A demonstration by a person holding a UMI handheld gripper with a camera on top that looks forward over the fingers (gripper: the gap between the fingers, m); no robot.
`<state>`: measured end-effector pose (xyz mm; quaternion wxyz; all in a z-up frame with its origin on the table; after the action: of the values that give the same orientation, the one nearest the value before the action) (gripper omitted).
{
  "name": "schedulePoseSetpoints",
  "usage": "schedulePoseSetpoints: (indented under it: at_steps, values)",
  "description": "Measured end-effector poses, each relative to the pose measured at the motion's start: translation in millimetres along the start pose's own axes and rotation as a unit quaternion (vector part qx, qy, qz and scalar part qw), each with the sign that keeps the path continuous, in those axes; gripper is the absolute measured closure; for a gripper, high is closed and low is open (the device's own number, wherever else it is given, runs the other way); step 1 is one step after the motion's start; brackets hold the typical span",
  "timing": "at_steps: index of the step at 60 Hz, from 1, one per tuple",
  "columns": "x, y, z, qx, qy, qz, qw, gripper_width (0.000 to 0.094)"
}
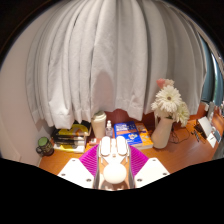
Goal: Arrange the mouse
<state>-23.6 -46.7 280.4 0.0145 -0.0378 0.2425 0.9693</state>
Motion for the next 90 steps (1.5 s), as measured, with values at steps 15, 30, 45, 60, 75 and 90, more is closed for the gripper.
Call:
schedulePoseSetpoints:
  at_steps: [15,30,45,60,75,90]
  values:
    - [107,-66,-129,0.137,-0.007,0.032,0.99,0.0534]
    - [136,-80,-204,0.178,0.013,0.027,0.984,0.0529]
    - [132,-75,-207,0.177,0.0,0.023,0.984,0.0201]
    - [113,-2,-135,0.121,-0.005,0.028,0.992,0.0093]
    - [87,109,-91,0.058,-0.001,0.041,0.998,0.0099]
    - [59,183,-95,0.024,-0.008,0.044,0.999,0.0107]
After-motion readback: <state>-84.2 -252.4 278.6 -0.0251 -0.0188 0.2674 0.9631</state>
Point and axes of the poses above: the point between the fingertips, and its own axes, seen from behind it with the camera up: x to the left, z up, y backward, against the way the camera looks, the point moved 9 cm from there along y, backward, against the way the camera looks, and after that the axes turned 5 degrees about y, right-handed, at the moved point
